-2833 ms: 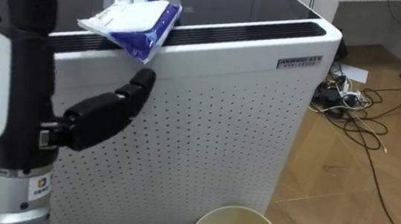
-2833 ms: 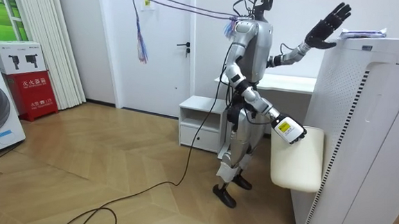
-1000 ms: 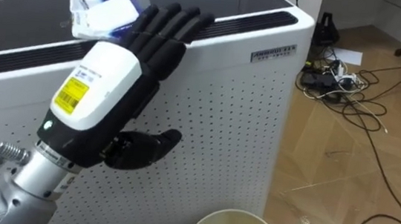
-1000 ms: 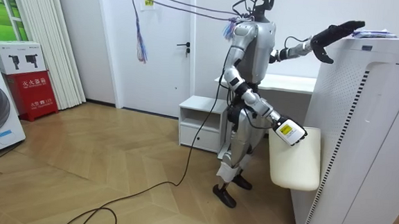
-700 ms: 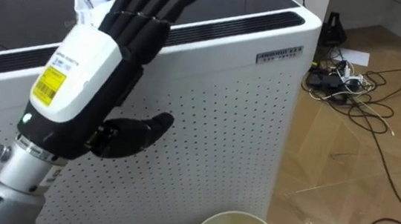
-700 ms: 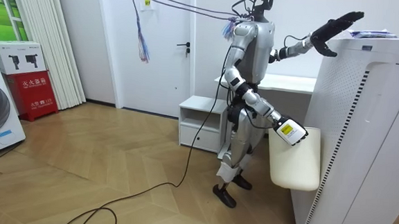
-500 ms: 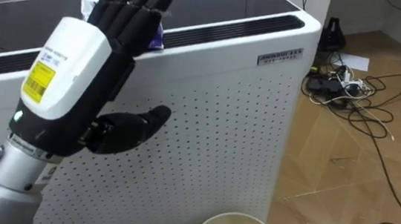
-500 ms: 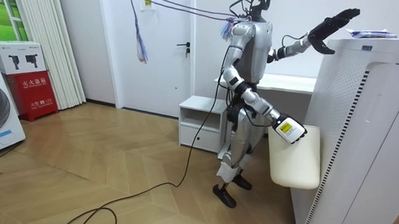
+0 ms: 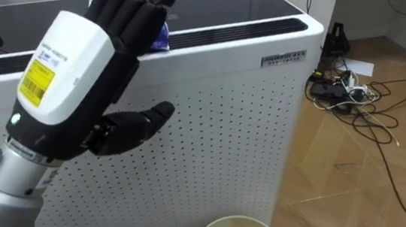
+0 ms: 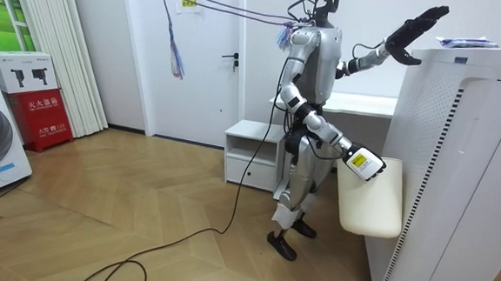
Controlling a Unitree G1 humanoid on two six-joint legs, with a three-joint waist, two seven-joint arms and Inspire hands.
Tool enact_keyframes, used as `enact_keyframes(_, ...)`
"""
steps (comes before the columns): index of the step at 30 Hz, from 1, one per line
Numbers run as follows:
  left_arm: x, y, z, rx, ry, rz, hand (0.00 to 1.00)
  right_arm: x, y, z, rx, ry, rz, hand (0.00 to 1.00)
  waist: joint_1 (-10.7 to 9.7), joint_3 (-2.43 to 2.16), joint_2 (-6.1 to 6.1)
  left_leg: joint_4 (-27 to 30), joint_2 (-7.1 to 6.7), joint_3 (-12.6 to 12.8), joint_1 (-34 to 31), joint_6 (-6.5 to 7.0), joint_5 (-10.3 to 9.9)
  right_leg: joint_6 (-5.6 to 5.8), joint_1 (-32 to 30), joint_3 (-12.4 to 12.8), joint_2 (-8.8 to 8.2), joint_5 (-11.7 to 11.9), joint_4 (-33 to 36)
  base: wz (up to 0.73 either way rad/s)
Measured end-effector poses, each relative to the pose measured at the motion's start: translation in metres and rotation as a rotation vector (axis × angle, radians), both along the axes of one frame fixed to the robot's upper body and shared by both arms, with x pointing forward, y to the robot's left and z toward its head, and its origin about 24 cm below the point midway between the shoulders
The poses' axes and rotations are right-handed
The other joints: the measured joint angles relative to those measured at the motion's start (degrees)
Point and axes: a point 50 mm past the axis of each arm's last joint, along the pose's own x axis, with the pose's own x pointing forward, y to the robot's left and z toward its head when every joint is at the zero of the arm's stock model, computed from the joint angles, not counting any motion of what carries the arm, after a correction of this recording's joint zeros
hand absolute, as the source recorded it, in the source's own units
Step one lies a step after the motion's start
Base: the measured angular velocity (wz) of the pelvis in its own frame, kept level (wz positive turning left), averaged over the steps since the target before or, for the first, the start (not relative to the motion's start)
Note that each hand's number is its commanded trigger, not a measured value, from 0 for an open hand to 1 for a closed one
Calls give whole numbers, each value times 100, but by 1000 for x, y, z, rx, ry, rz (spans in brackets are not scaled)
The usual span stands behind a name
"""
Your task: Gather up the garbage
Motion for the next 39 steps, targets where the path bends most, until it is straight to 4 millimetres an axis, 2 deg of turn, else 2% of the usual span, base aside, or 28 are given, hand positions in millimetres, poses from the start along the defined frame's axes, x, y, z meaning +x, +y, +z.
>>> enact_keyframes(9, 1, 15, 7, -7, -27, 78, 0, 0, 1, 0, 7, -1, -3, 100, 22, 48, -48, 2, -1, 27, -4, 0, -1, 0, -4, -6, -5, 0, -2, 0)
enact_keyframes(15, 4, 22, 8, 3, -21, 120, 0, 1, -2, 1, 1, -4, -8, 100, 33, 81, 30, 3, -4, 27, -29, 0, -2, 2, -23, -24, -12, -1, 0, 0)
enact_keyframes(21, 5, 28, 11, 18, -24, 151, 0, 0, -5, 1, -12, 2, -8, 100, 32, 46, 172, -1, -11, 33, -46, 0, -1, 6, -37, -28, -21, -4, -9, 0)
enact_keyframes(28, 6, 33, 14, 57, -19, 152, 0, 0, -6, 1, -17, 7, -8, 100, 20, 41, 178, -6, -10, 29, -33, 0, -1, 4, -33, -23, -20, -7, -5, 0)
enact_keyframes(39, 15, 42, 6, -18, 136, 134, 0, -1, -5, 0, -12, 25, -8, 100, -8, 43, 175, -1, -4, 64, -1, 1, -1, 5, -1, -47, -24, -6, 8, 1)
